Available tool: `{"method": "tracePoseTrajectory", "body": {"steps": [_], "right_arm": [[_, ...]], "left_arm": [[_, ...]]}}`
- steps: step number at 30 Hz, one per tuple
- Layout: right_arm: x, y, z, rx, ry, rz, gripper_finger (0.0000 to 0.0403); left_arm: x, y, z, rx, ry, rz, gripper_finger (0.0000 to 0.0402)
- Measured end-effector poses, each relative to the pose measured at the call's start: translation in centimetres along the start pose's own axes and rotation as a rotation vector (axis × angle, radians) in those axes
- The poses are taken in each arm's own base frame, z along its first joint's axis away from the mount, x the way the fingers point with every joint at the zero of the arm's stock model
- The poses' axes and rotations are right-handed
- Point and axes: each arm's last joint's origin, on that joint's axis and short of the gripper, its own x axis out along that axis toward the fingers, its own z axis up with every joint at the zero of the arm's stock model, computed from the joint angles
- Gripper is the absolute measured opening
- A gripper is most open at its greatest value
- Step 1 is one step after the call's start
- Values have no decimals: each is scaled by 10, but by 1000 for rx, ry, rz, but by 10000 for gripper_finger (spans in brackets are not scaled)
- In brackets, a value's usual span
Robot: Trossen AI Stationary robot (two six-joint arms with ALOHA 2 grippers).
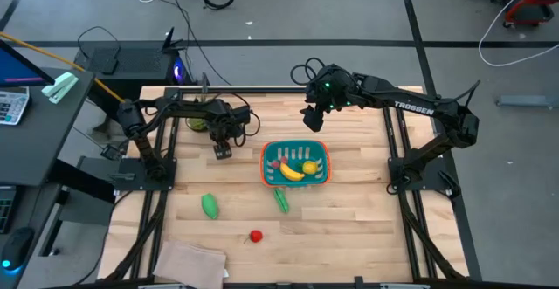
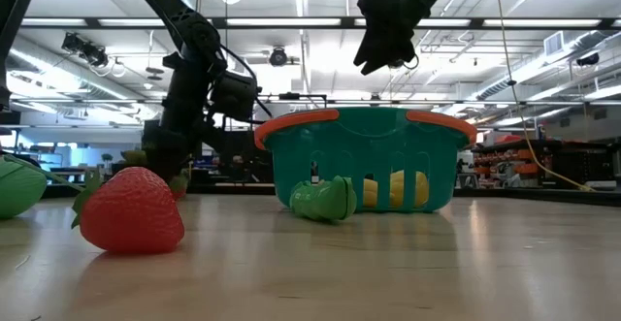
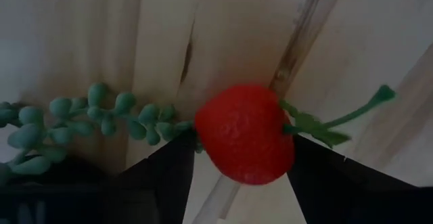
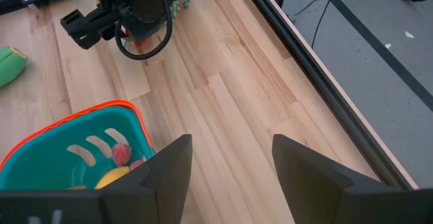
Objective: Pick and placing Produce into tupperware
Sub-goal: Put the top red strawberry into the blue bin
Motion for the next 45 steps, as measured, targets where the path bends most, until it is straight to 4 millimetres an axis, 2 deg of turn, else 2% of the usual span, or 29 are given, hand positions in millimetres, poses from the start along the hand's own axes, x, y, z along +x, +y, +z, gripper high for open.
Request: {"method": "tracePoseTrajectory", "body": {"steps": [10, 19, 26, 33, 39, 45], "right_arm": [[0, 0, 0, 0, 0, 0, 214], [0, 0, 0, 0, 0, 0, 214], [0, 0, 0, 1, 0, 0, 214], [0, 0, 0, 2, 0, 0, 214], [0, 0, 0, 1, 0, 0, 214], [0, 0, 0, -6, 0, 0, 214]], "left_arm": [[0, 0, 0, -5, 0, 0, 198], [0, 0, 0, 11, -3, -2, 238], [-6, -1, 9, 120, -51, 44, 267], [-18, -8, 20, 271, -103, 73, 266], [-14, -15, 18, 308, -87, 71, 265], [-15, -14, 23, 303, -144, 88, 261]]}}
